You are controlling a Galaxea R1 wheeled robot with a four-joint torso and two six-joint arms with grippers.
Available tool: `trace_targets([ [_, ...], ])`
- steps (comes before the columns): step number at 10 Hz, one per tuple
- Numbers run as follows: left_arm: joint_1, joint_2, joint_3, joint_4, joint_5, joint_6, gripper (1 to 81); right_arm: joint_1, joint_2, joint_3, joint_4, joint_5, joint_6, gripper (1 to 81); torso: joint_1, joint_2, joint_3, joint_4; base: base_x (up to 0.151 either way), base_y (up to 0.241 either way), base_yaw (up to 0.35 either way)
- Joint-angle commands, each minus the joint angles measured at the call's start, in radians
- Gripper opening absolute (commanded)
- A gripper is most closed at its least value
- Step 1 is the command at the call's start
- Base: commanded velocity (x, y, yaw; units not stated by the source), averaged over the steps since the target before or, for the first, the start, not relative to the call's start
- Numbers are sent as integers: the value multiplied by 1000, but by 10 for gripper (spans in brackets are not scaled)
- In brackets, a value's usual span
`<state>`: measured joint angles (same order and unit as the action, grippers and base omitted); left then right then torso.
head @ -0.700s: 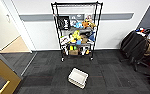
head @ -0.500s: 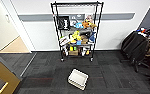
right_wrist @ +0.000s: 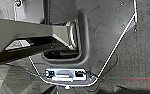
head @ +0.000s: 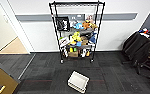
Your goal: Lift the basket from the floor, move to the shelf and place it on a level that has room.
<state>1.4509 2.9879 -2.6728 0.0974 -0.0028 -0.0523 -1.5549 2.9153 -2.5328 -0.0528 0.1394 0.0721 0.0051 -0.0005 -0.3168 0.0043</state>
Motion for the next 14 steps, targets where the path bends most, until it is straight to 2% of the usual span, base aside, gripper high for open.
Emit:
trace_targets([
  [1,0,-7,4,1,70,6,811,-1,-5,3,7,-64,3,811,0,0,0,0,138,0,0],
  [14,0,-6,4,-7,70,6,811,5,-3,-15,4,-64,3,811,-1,0,0,0,138,0,0],
])
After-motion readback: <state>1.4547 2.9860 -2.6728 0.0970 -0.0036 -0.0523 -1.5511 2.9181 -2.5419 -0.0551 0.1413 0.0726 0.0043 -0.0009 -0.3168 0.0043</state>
